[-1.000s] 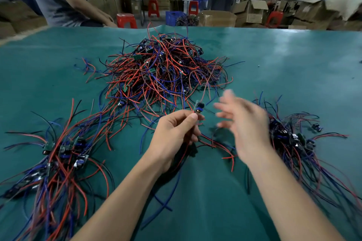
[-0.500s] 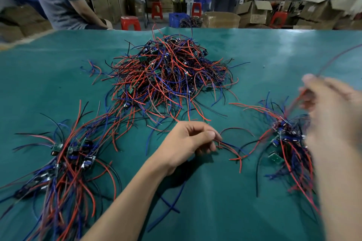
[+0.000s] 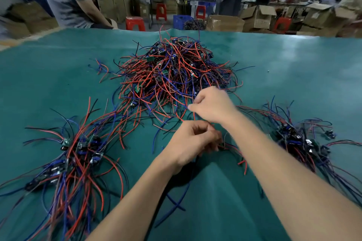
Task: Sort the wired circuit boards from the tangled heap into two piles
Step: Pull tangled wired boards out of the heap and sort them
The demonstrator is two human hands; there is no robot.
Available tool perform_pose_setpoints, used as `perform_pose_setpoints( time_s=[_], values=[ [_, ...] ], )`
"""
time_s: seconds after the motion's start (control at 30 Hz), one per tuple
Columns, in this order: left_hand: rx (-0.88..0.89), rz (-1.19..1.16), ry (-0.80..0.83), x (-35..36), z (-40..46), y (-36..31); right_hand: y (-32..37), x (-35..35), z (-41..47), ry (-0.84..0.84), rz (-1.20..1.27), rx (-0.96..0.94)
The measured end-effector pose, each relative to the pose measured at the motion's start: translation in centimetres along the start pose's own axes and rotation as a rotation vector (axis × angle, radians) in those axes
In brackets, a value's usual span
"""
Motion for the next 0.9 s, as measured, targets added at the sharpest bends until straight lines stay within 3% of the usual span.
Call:
perform_pose_setpoints(
  time_s=[0.13,0.57,0.77,0.9],
  values=[
    [-0.006,0.018,-0.001,-0.2,0.0,0.0,-1.2,2.2,3.5,-0.094,0.054,0.126],
    [-0.022,0.014,-0.016,-0.2,-0.1,0.1,-2.1,-0.4,3.0,-0.200,0.102,0.084],
    [-0.045,-0.029,-0.054,-0.3,0.2,0.5,-4.1,-6.8,-1.0,-0.207,0.477,0.092],
    [-0.095,-0.199,-0.118,-0.7,0.7,1.0,-4.8,-7.9,-6.0,-0.162,0.685,0.006]
  ],
)
Point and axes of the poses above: each hand's wrist, its own z-axis towards the middle knuckle, its own x-axis out of the palm, y = z × x, the point moved 6 cm from there along z, towards the middle knuckle, and after that the axes turned 10 degrees about z, right-handed, at the moved point
